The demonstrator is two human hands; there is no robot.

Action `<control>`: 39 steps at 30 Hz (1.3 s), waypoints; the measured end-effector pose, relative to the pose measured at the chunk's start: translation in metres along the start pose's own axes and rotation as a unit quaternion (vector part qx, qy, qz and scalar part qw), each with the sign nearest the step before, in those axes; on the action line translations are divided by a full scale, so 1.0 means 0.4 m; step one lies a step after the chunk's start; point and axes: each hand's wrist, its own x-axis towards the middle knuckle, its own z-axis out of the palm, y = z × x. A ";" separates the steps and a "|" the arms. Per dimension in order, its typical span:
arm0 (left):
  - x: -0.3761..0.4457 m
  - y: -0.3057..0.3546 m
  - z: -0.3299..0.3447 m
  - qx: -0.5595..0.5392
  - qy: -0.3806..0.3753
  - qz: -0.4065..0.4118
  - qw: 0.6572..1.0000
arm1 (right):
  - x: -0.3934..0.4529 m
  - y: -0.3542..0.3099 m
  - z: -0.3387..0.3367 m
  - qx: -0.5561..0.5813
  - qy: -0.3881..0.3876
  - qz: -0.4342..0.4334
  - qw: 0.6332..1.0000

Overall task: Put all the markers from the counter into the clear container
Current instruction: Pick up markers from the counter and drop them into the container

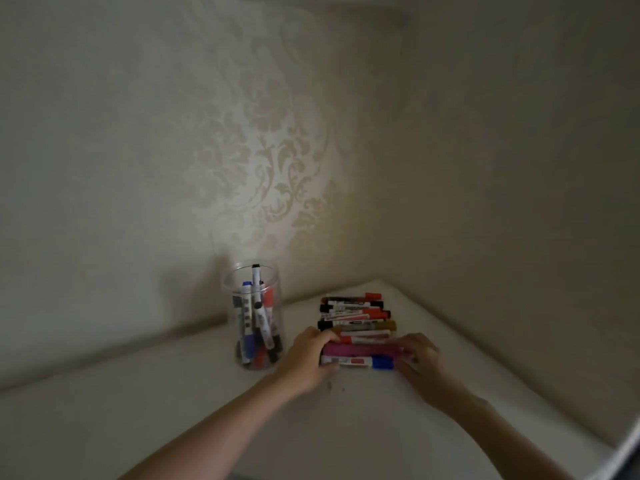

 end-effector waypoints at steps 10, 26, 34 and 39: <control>-0.023 -0.050 0.021 -0.047 0.043 -0.029 0.998 | 0.023 0.021 0.031 0.028 -0.018 -0.004 0.999; -0.103 -0.021 -0.110 -0.215 0.140 -0.026 0.966 | 0.022 0.009 0.060 -0.119 0.020 0.050 0.991; -0.087 0.053 -0.407 -0.210 0.266 0.033 0.940 | 0.020 0.023 0.016 -0.082 -0.018 0.017 0.996; -0.121 -0.058 -0.576 -0.159 0.301 -0.018 0.940 | 0.007 0.025 -0.031 -0.045 -0.049 0.057 0.996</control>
